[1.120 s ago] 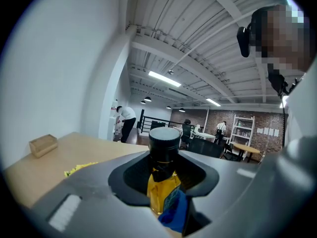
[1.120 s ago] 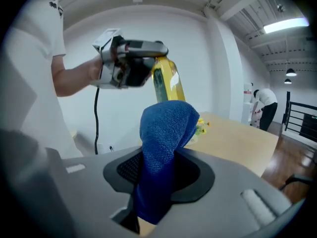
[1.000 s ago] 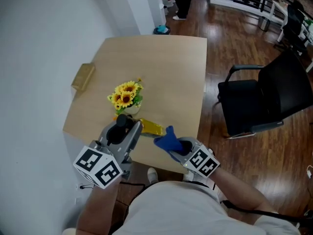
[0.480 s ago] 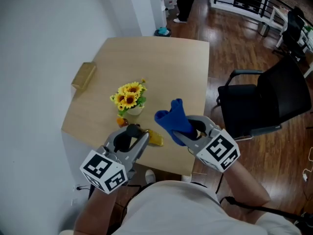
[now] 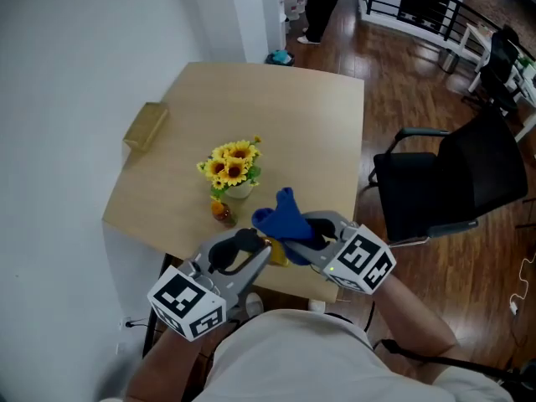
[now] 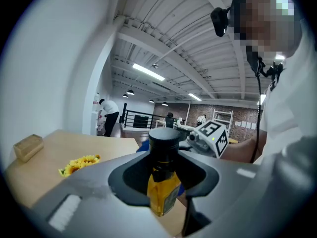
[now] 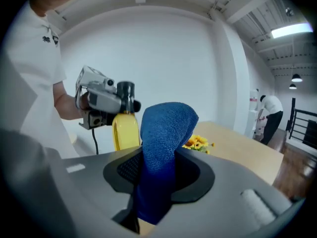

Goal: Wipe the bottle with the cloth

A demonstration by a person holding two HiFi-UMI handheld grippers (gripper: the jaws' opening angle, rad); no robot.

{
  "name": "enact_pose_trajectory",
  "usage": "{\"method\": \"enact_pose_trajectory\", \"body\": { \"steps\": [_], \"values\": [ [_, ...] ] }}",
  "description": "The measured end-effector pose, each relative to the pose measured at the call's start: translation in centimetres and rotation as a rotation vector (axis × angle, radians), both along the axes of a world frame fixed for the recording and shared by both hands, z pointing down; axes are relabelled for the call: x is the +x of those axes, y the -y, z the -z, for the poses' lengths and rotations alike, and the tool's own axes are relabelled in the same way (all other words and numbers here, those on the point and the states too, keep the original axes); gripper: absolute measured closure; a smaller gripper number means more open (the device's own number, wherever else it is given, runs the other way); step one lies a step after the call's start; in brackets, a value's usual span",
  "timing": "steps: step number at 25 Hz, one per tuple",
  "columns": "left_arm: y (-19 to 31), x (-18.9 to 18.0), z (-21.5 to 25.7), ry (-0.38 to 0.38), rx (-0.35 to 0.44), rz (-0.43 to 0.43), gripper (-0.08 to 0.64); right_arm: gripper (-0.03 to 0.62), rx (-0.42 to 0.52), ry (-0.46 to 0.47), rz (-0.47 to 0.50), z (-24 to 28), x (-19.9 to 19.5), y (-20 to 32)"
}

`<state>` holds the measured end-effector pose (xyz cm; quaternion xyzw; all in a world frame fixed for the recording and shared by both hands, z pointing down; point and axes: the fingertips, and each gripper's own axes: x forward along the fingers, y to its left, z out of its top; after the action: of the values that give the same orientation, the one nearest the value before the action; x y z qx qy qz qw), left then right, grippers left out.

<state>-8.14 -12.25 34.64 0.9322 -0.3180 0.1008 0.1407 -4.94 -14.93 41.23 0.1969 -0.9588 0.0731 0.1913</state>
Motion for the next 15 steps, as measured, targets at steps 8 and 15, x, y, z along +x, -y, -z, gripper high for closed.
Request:
{"method": "enact_pose_trajectory", "body": {
  "steps": [8,15],
  "values": [
    [0.8,-3.0,1.9,-0.031,0.023,-0.021,0.408,0.445,-0.216,-0.097,-0.143,-10.4,1.0,-0.4],
    [3.0,-4.7,0.9,-0.006,0.024,-0.015,0.408,0.445,0.001,0.107,-0.263,2.1,-0.6,-1.3]
  ]
}}
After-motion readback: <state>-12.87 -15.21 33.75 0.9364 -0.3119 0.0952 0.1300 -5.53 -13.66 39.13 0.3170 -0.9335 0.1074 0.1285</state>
